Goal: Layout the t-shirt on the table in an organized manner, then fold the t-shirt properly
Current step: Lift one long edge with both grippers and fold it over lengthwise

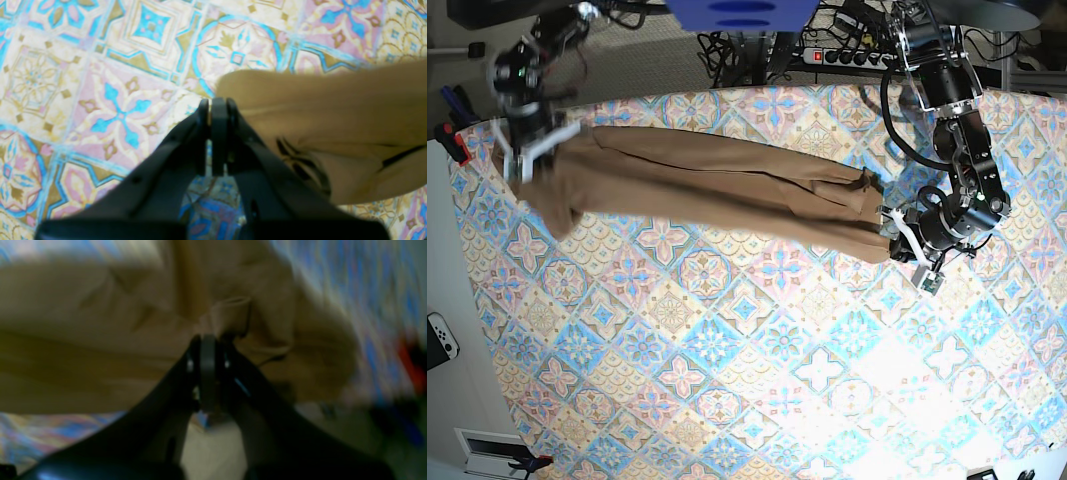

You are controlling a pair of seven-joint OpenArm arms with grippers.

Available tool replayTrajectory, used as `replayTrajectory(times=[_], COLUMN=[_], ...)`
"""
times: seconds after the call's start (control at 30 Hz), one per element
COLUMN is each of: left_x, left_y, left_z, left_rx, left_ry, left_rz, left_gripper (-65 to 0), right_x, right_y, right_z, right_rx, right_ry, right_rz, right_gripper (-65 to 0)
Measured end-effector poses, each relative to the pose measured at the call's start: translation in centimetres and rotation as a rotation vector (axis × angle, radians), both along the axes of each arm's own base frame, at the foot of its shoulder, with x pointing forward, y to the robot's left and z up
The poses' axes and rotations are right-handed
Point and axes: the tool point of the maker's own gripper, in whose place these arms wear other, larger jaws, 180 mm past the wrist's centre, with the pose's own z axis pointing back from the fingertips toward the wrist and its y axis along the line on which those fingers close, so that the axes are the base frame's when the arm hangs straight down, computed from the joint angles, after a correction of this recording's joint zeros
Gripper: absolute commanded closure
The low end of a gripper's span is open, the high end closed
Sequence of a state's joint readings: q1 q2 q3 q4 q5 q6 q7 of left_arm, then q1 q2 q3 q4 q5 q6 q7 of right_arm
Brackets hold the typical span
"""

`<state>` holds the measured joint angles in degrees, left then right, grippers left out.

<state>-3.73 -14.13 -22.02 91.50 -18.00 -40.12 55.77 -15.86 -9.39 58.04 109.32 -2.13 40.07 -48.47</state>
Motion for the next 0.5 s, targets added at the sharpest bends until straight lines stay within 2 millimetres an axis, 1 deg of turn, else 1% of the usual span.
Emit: replayTrajectory(times=[0.07,0.13,0.2,0.3,0.5], left_x=[0.0,0.0,0.0,-0.2,-1.1], left_y=[-0.1,-0.1,0.0,0.0,0.0], left_z=[0.0,-0.1,0.0,-0.2,-0.9], left_rx=[-0.004,-0.003,0.000,-0.001,-0.001], left_ry=[0.000,0.001,0.001,0.006,0.028], left_rz=[0.000,0.000,0.000,0.000,0.000], left_gripper=[0.0,0.0,0.0,0.0,0.0], right_x=[1.3,2.2,1.9,1.0,1.4], right_y=[-0.4,0.0,0.5,0.1,0.2], right_z=[1.2,2.0,1.6,1.0,1.3], right_rx=[-0.015,-0.008,0.003,-0.007,-0.004], right_ry=[-0.062,-0.107,-0.090,-0.053,-0.069], right_rz=[0.007,0.019,0.027,0.016,0.015], right_gripper=[0.0,0.0,0.0,0.0,0.0])
